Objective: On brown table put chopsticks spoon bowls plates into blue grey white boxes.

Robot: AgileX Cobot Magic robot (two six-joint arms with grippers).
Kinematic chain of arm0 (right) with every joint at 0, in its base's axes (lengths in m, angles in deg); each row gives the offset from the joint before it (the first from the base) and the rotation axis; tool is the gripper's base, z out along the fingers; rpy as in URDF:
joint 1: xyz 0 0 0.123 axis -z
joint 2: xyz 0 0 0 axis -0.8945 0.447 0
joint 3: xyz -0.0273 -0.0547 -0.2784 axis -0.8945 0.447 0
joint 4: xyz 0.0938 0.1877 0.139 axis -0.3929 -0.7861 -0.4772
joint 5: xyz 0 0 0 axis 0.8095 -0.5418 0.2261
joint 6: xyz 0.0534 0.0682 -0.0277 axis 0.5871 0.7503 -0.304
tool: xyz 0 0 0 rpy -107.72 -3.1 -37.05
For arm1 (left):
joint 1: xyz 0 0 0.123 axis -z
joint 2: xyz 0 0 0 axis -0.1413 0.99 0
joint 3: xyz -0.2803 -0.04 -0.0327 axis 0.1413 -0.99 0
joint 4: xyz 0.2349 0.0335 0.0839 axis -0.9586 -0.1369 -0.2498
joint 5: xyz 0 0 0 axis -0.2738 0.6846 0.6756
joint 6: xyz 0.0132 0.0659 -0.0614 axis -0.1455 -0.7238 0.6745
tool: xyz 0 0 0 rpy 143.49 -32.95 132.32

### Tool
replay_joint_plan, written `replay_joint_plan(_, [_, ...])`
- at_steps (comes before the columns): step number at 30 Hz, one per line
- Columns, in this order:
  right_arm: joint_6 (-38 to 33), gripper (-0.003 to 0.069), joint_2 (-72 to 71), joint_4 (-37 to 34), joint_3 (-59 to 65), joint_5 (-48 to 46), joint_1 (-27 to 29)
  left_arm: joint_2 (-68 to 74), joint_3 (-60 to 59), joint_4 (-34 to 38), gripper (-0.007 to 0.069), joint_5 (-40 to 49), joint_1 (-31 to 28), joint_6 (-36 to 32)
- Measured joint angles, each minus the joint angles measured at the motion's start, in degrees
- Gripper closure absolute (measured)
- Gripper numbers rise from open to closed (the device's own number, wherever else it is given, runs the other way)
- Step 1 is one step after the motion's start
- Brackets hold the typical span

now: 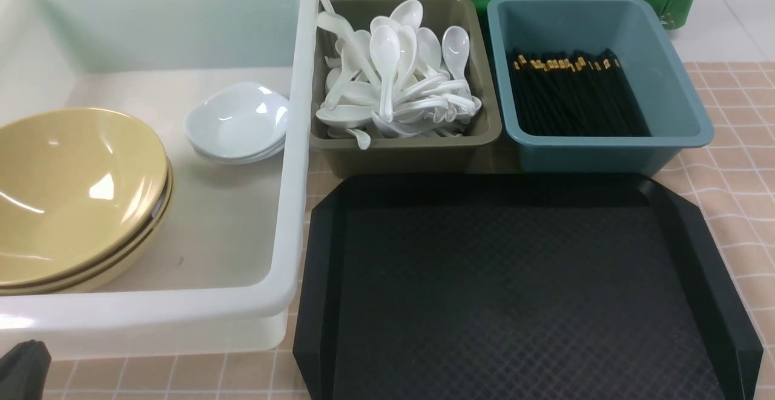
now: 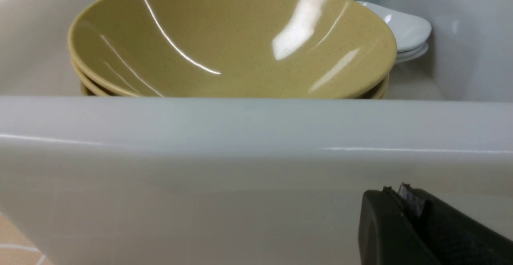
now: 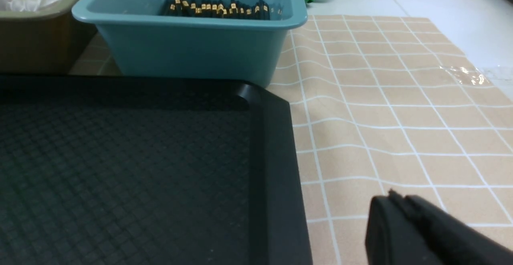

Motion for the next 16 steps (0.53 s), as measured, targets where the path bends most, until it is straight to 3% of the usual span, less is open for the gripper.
replay_joint_plan(16, [0.00, 0.0565, 0.00, 0.00, 0.00, 0.00, 0.00, 0.00, 0.00, 0.00, 0.0623, 0.02, 0.00, 0.00])
